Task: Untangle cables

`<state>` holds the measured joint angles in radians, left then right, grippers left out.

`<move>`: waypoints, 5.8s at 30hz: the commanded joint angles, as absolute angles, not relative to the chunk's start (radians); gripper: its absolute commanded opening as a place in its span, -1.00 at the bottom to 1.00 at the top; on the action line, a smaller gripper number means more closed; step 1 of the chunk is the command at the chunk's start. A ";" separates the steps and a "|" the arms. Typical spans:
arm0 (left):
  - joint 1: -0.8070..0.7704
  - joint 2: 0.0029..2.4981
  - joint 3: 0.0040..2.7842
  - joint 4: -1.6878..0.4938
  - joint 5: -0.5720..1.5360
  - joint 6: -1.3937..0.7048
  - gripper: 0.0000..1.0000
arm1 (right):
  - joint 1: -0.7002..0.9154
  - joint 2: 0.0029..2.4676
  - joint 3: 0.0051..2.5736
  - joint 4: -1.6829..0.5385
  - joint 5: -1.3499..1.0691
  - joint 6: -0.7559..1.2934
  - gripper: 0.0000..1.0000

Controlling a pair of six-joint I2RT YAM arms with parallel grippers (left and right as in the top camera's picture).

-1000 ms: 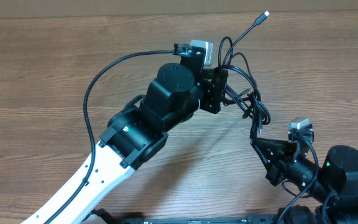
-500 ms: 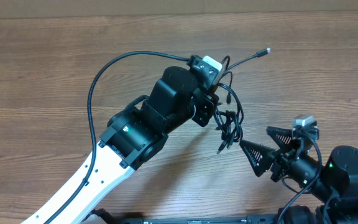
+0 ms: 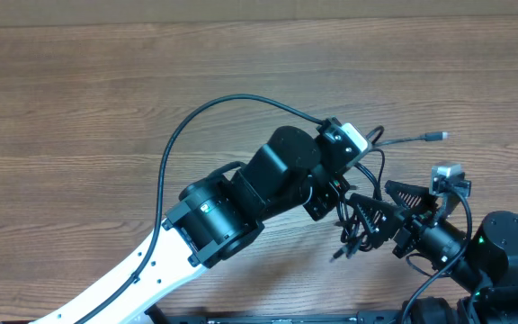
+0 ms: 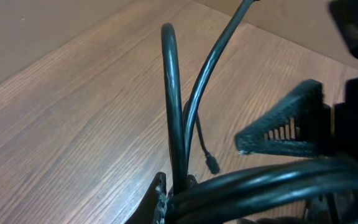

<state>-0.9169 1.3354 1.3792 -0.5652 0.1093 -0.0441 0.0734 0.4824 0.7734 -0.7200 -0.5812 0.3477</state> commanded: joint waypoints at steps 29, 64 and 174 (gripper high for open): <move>-0.762 1.123 1.410 -0.369 0.204 -0.280 -0.92 | 0.072 0.475 0.798 -0.980 -0.001 0.666 1.00; -0.812 1.288 1.410 -0.595 0.503 0.003 -0.92 | 0.072 0.474 0.798 -0.877 -0.102 0.672 1.00; -0.810 1.285 1.411 -0.448 -0.146 -0.459 1.00 | 0.072 0.545 0.798 -0.835 -0.333 0.501 -0.93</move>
